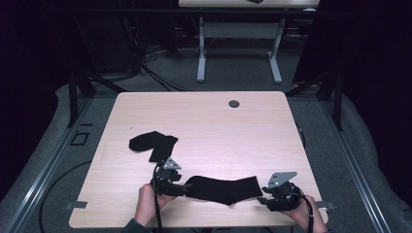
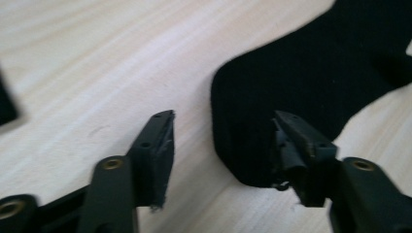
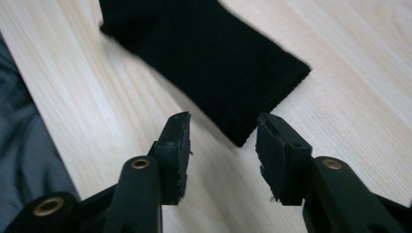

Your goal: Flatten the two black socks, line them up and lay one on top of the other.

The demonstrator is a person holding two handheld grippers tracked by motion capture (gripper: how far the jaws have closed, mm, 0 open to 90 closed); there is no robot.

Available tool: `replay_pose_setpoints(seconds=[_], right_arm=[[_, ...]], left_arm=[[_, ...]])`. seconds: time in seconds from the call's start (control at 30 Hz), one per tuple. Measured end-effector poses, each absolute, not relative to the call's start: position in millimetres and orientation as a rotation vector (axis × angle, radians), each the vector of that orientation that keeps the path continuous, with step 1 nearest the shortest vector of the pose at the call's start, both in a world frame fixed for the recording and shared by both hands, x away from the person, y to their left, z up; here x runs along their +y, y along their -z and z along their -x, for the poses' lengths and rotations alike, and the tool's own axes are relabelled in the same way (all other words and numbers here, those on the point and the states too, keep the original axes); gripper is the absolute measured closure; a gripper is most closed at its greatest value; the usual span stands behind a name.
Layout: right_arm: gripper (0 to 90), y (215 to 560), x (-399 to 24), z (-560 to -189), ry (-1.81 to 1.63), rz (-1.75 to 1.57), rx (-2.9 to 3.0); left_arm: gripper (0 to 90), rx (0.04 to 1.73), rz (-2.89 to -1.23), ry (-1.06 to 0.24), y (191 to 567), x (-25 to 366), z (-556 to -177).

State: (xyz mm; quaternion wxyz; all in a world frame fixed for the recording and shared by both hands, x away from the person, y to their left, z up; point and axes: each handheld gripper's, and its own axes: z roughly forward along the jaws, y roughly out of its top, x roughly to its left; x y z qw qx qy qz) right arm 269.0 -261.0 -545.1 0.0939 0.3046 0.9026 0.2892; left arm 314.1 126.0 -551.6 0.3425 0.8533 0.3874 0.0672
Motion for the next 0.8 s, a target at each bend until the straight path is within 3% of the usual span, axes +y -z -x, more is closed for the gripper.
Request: replay_pose_setpoints(seconds=[0.13,0.2,0.27,0.33,0.53,0.57,0.6,0.8], right_arm=[[47.3,539.4,-265.9,-274.9,-0.934,-1.007,2.614],[32.7,540.6,-264.3,-282.1,-0.967,-1.134,2.518],[29.1,541.9,-263.1,-284.0,-0.962,-1.158,2.5],[17.0,550.1,-255.3,-291.6,-0.935,-1.213,2.462],[9.5,563.3,-243.7,-301.4,-0.89,-1.253,2.428],[2.6,568.2,-240.1,-305.2,-0.882,-1.274,2.423],[1.3,570.4,-239.0,-306.9,-0.886,-1.278,2.42],[0.0,579.9,-237.2,-311.1,-0.832,-1.27,2.424]], left_arm=[[27.9,1.002,-2.194,-0.228,548.7,127.8,-313.5],[20.6,0.999,-2.187,-0.263,550.0,125.0,-315.0],[17.3,1.001,-2.195,-0.284,551.2,123.0,-315.8],[15.5,0.993,-2.222,-0.331,556.0,116.3,-318.2],[14.1,0.994,-2.24,-0.386,566.0,107.6,-321.4],[12.2,0.995,-2.246,-0.393,567.3,107.0,-322.0],[12.1,0.999,-2.25,-0.394,568.9,106.3,-322.2],[11.1,0.993,-2.279,-0.41,575.4,107.4,-320.5]])
